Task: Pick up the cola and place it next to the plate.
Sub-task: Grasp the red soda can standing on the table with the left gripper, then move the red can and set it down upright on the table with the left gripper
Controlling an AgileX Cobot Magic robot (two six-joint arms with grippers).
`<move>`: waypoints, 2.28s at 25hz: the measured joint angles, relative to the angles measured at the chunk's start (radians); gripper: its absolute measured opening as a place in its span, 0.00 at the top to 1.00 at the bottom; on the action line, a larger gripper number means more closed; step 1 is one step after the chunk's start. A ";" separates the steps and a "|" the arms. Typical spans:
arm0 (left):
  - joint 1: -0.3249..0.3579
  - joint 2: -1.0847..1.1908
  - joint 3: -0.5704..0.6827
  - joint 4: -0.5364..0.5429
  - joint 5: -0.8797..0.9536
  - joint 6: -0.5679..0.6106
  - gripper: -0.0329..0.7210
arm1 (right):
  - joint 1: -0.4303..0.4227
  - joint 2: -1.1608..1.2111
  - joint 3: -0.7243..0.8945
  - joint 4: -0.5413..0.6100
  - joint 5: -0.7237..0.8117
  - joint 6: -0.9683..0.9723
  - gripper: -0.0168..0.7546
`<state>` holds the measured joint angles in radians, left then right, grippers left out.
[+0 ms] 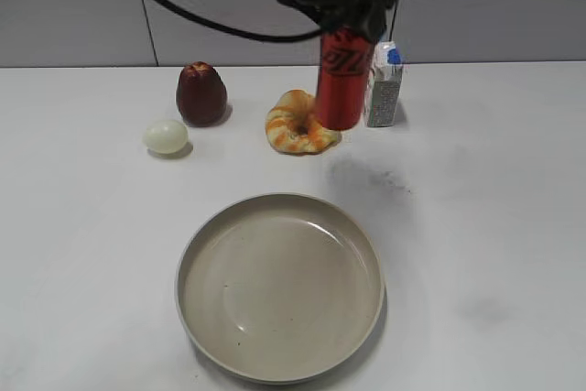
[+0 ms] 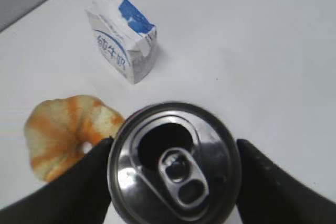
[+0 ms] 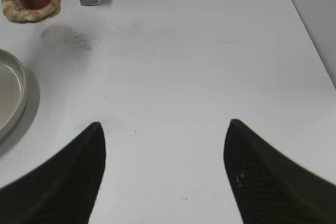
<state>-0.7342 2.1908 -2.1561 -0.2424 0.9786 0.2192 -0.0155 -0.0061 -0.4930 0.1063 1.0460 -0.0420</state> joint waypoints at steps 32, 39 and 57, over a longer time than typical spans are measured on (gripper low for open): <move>0.228 -0.926 1.415 -0.075 -0.459 -0.024 0.29 | 0.000 0.000 0.000 0.000 0.000 0.000 0.28; 0.227 -0.927 1.476 -0.080 -0.578 -0.024 0.29 | 0.000 0.000 0.000 0.000 0.000 0.000 0.28; 0.227 -0.865 1.479 -0.119 -0.608 -0.024 0.22 | 0.000 0.000 0.000 0.000 0.000 0.000 0.28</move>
<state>-0.5075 1.3261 -0.6768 -0.3610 0.3708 0.1956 -0.0155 -0.0061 -0.4930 0.1063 1.0460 -0.0420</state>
